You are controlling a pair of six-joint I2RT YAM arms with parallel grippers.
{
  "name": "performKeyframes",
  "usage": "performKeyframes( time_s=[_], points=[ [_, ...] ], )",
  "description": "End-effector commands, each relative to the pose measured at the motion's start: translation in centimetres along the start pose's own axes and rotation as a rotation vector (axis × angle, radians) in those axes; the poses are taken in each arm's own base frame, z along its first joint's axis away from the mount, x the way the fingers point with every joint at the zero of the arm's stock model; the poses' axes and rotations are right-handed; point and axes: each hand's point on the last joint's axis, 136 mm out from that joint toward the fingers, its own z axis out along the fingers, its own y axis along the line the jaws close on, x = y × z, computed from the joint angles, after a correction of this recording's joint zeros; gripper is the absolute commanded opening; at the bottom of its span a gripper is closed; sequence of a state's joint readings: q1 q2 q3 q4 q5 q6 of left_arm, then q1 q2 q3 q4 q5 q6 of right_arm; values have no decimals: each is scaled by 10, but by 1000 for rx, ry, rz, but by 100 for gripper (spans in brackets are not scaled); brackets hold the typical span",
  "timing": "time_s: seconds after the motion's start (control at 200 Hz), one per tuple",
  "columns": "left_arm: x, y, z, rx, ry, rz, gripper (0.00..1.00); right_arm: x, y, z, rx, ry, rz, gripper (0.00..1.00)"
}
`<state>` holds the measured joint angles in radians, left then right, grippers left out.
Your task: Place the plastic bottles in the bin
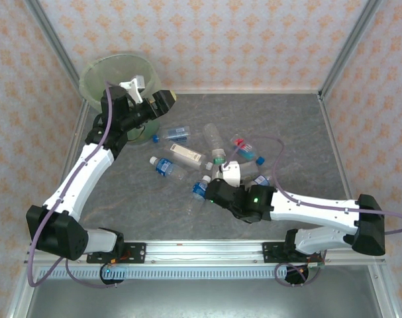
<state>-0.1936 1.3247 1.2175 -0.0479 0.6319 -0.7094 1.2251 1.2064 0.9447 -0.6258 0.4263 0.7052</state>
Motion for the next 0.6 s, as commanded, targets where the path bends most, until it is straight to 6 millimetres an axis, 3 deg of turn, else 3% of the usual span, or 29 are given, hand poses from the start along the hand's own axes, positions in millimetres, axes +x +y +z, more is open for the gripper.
performKeyframes(
  time_s=[0.0, 0.245, 0.596],
  points=[
    [14, -19, 5, 123, 38, -42, 79, -40, -6, -11, 34, -124, -27, 59],
    [62, -37, 18, 214, 159, -39, 69, -72, 7, -20, -28, -164, -23, 59],
    [125, -65, 41, 284, 297, -23, 64, -79, 13, -24, -55, -167, -6, 58]
  ],
)
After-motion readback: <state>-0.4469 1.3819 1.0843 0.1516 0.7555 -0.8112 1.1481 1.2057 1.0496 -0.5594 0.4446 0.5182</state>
